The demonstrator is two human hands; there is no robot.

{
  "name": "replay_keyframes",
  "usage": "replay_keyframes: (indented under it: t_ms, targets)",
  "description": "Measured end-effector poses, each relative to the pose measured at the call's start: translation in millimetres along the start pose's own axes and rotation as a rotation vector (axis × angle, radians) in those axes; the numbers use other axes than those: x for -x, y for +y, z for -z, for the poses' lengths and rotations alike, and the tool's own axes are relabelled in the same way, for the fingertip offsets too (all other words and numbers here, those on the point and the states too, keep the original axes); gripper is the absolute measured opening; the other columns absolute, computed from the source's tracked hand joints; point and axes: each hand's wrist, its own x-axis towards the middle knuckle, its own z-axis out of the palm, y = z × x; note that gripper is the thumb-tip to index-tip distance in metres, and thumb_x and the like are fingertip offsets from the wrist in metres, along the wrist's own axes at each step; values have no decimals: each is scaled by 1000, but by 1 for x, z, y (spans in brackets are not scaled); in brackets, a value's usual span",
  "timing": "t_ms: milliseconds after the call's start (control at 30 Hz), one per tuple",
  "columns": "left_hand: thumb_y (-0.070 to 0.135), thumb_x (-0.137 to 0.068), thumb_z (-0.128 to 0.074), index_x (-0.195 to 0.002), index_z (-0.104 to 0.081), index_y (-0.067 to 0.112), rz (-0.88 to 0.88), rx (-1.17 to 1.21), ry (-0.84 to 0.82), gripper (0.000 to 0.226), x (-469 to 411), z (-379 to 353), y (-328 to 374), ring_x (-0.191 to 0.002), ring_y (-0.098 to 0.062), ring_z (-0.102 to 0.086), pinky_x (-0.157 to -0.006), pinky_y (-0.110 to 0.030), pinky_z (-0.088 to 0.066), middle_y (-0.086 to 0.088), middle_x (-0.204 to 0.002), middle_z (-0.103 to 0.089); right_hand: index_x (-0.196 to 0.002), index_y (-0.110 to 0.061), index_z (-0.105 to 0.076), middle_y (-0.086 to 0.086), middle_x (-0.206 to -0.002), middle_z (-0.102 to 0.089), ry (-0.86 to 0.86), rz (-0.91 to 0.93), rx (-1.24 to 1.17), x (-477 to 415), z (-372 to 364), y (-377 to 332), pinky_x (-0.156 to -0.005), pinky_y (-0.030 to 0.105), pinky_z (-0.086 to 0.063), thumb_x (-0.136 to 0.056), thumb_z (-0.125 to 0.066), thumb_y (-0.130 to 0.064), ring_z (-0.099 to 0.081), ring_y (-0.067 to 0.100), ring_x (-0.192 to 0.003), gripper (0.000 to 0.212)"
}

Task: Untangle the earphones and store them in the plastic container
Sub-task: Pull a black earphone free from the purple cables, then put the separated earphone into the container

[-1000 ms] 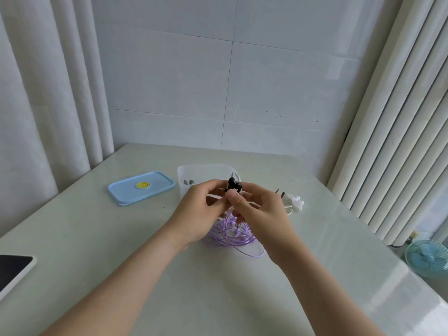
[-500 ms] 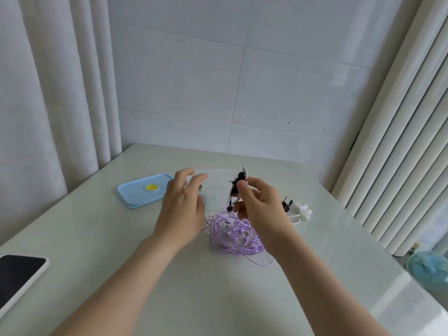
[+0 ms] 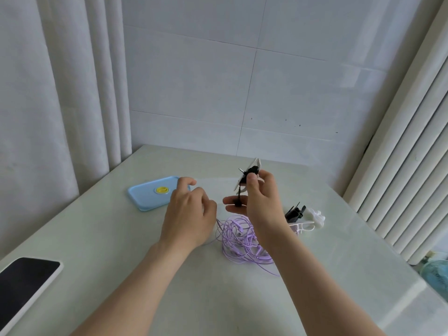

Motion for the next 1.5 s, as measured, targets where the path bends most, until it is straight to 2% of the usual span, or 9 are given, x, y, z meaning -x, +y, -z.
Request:
replay_keyframes:
  t_ms: [133, 200, 267, 333, 433, 567, 700, 1067, 1500]
  targets:
    - [17, -92, -67, -78, -66, 14, 59, 52, 44, 15, 0, 2, 3, -117, -27, -62, -78, -29, -42, -11, -136, -45, -132, -14, -44, 13, -112, -57, 19, -8, 145, -15, -6, -4, -62, 38, -63, -112, -43, -20, -71, 18, -61, 20]
    - [17, -91, -68, -96, -67, 14, 65, 87, 76, 7, 1, 3, 1, -125, -15, -53, -82, -28, -41, -7, -141, -43, -131, -13, -45, 13, -107, -63, -13, -23, 258, -23, -10, -5, -64, 37, -63, -111, -44, -17, -72, 17, -59, 21]
    - [15, -91, -66, -122, -62, 14, 53, 102, 51, 31, 1, 3, -2, -128, -8, -44, -90, -24, -36, -7, -151, -41, -131, -11, -50, 14, -101, -69, -55, -36, 416, -32, -15, -5, -56, 28, -56, -109, -45, -16, -69, 14, -56, 23]
    - [13, -96, -61, -143, -50, 12, 58, 118, -30, 48, -1, 3, -2, -149, -8, -28, -101, -18, -26, -10, -163, -34, -127, -13, -57, 14, -99, -73, -84, -18, 656, -41, -21, -2, -54, 25, -52, -106, -49, -18, -72, 20, -68, 23]
    - [16, -100, -57, -151, -43, 9, 125, 130, -118, 53, -2, 3, -4, -159, -16, -17, -113, -20, -21, -7, -167, -32, -102, -9, -65, 14, -90, -69, -171, 2, 1021, -49, -33, 0, -63, 34, -49, -101, -52, -22, -65, 37, -78, 18]
    - [22, -98, -61, -145, -47, 12, 129, 122, -125, 50, -2, 3, -8, -152, -18, -30, -110, -25, -27, -1, -162, -36, -73, -9, -43, 9, -75, -52, -310, -84, 1247, -48, -40, -5, -51, 29, -33, -100, -48, -14, -43, 21, -61, 28]
    - [20, -97, -63, -142, -48, 12, 116, 121, -124, 48, -2, 3, -10, -150, -18, -31, -107, -23, -25, 0, -162, -35, -73, -10, -42, 7, -77, -49, -343, -109, 1338, -47, -43, -8, -59, 30, -38, -102, -47, -13, -49, 28, -76, 29]
    - [29, -103, -57, -147, -45, 15, 151, 184, -158, 47, -2, 3, -10, -156, -15, -22, -110, -19, -19, 0, -166, -33, -74, -9, -48, 8, -68, -57, -376, -148, 1302, -61, -51, -1, -49, 26, -34, -101, -51, -20, -50, 18, -55, 30]
    - [33, -106, -50, -150, -42, 15, 145, 157, -175, 48, -1, 2, -10, -159, -13, -15, -114, -26, -25, -1, -168, -27, -71, -11, -45, 7, -75, -54, -293, -150, 1331, -78, -40, 17, -55, 30, -35, -93, -58, -20, -53, 31, -82, 27]
